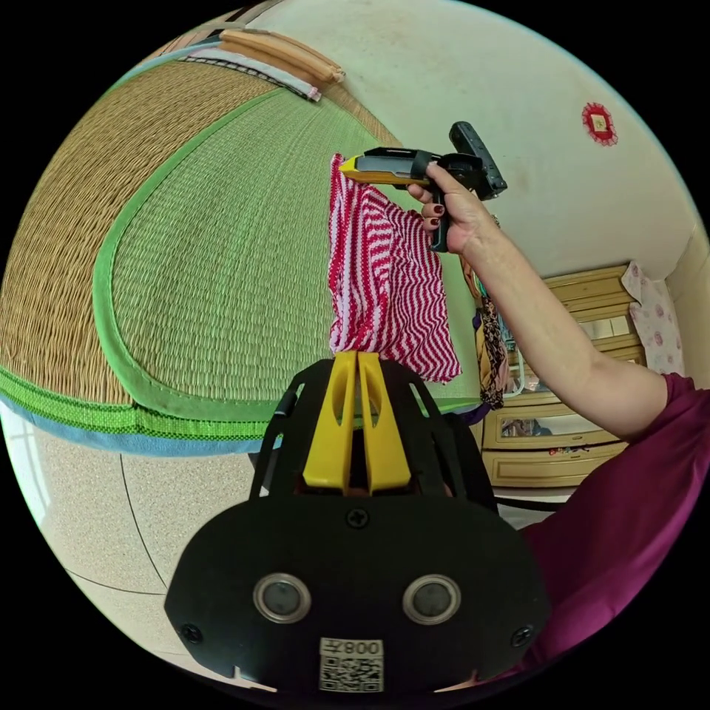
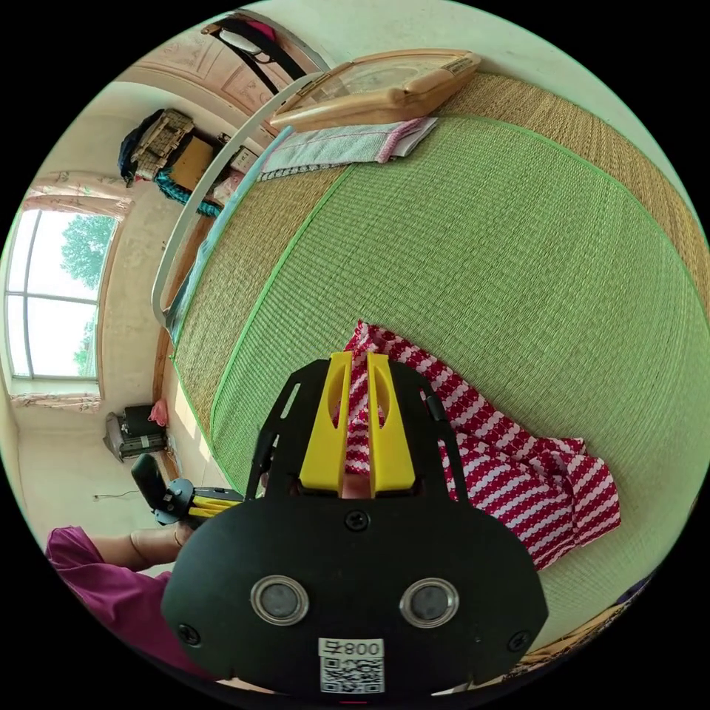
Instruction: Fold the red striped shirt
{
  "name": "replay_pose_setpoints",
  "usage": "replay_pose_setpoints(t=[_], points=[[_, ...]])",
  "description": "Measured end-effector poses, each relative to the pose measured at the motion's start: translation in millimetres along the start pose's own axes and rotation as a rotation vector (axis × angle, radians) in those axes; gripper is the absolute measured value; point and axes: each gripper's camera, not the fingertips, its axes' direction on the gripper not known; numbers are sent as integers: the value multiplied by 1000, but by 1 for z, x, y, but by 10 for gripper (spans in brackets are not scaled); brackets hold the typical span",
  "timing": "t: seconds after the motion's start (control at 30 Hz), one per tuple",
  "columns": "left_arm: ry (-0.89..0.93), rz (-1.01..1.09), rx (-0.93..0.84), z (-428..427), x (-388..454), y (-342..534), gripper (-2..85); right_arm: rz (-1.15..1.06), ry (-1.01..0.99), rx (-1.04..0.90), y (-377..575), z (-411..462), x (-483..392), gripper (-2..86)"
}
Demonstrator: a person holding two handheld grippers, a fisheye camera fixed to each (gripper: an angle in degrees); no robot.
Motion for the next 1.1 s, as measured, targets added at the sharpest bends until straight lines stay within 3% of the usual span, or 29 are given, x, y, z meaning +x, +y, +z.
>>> replay_pose_setpoints(t=[0.3,0.47,0.67,1.1], points=[[-7,12,50,7,0,2,1,-58,-139,127,73,-42,13,21],[-35,-2,49,23,-5,-2,2,-83,-253,52,156,-22,3,17],[-73,-2,66,31,-7,-4,1,-44,-230,-66,210,28,-7,7],[-134,46,-22,101,-12,-27,1,28,-238,40,267,-9,22,1]])
